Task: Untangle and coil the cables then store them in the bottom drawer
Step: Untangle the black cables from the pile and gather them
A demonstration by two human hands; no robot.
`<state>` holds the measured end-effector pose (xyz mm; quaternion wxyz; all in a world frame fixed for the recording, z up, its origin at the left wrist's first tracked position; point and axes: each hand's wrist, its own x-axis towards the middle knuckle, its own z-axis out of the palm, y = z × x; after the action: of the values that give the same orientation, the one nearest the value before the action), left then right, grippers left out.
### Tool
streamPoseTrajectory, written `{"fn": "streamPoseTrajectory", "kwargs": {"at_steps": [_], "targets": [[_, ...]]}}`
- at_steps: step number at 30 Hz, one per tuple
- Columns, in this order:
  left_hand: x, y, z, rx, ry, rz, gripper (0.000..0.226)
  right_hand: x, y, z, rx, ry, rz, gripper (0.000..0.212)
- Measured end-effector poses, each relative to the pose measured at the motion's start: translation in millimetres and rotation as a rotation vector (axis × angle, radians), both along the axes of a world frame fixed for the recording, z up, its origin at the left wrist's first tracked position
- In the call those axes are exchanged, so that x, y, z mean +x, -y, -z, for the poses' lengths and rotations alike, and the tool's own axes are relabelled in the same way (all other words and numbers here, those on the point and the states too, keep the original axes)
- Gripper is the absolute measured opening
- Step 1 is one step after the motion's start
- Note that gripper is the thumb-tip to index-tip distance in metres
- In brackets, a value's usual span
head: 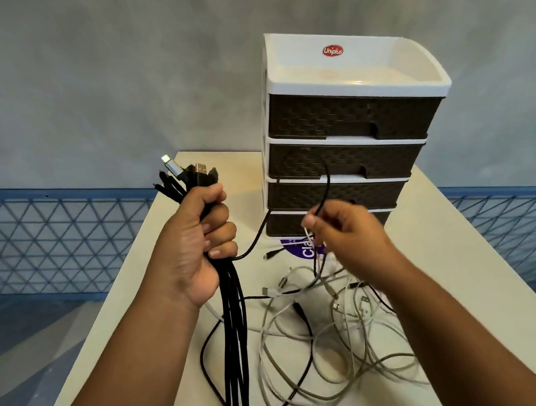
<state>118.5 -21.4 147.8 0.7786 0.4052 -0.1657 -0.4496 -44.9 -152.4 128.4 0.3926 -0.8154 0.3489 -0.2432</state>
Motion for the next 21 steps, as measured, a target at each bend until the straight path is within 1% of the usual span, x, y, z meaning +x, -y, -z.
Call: {"fn": "streamPoseTrajectory", "kwargs": {"at_steps": [2, 3, 5, 7, 9, 11, 13, 15, 16, 17, 18, 19, 21], "targets": [[-6, 3, 0, 0.008, 0.049, 0.003, 0.012, 1, -2, -29, -0.013, 0.12, -0.018, 0.011], [-9, 5, 0, 0.011, 0.07, 0.014, 0.014, 2, -4, -42, -0.039, 0.152, -0.047, 0.009], [-16, 10, 2, 0.032, 0.118, 0.044, 0.018, 7, -9, -64, -0.143, 0.191, -0.126, 0.007], [-24, 14, 4, 0.061, 0.178, 0.09, 0.012, 13, -15, -79, -0.296, 0.209, -0.193, 0.006], [-32, 16, 4, 0.08, 0.232, 0.135, 0.007, 18, -20, -84, -0.37, 0.244, -0.249, 0.007], [-38, 16, 4, 0.101, 0.274, 0.165, 0.013, 21, -20, -82, -0.325, 0.32, -0.286, 0.011], [-40, 16, 4, 0.118, 0.281, 0.173, 0.021, 22, -16, -74, -0.235, 0.432, -0.285, 0.013], [-38, 17, 6, 0.114, 0.261, 0.166, 0.027, 23, -8, -57, -0.033, 0.536, -0.291, 0.014], [-36, 18, 7, 0.11, 0.245, 0.159, 0.027, 22, -4, -46, 0.09, 0.549, -0.288, 0.019], [-34, 18, 7, 0.106, 0.224, 0.153, 0.026, 21, -2, -34, 0.166, 0.5, -0.285, 0.024], [-31, 17, 8, 0.097, 0.199, 0.151, 0.026, 20, -1, -21, 0.162, 0.385, -0.293, 0.027], [-28, 17, 8, 0.089, 0.176, 0.152, 0.026, 18, 0, -7, 0.09, 0.22, -0.317, 0.026], [-22, 14, 7, 0.077, 0.144, 0.152, 0.029, 12, -3, 17, -0.137, -0.064, -0.356, 0.016]]}}
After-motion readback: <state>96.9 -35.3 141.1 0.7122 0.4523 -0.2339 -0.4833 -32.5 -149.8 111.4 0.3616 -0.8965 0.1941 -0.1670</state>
